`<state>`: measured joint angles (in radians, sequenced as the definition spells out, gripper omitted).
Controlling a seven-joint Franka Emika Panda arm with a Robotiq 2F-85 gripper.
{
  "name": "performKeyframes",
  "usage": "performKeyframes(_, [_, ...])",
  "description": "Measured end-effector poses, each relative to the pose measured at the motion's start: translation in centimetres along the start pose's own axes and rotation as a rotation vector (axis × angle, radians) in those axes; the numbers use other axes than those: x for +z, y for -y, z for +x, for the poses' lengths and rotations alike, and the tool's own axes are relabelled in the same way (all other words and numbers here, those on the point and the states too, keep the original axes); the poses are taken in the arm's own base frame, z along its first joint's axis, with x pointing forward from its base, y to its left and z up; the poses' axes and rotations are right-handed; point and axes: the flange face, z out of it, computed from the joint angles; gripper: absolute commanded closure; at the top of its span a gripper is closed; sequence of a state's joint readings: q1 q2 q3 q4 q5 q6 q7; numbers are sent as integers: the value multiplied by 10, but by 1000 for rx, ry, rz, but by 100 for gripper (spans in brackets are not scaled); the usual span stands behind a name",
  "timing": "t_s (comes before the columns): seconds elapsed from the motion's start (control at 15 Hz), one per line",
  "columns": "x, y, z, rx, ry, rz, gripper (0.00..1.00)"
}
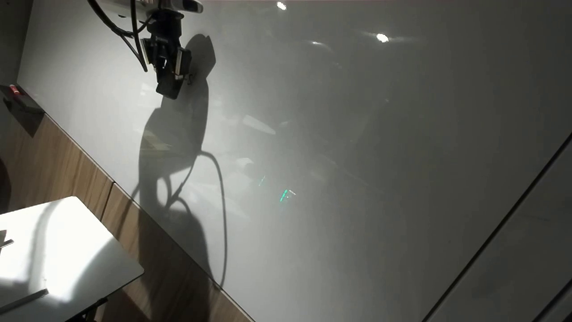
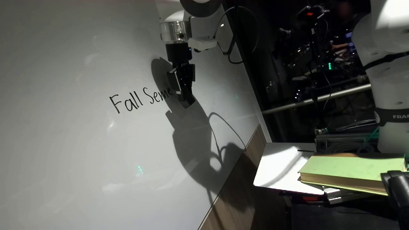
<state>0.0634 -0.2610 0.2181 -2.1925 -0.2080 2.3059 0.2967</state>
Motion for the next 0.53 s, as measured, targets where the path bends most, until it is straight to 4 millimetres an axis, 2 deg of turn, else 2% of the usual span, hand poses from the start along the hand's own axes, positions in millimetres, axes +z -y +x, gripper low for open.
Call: performKeyframes(0.53, [-1, 18, 17, -40, -38, -17, 69])
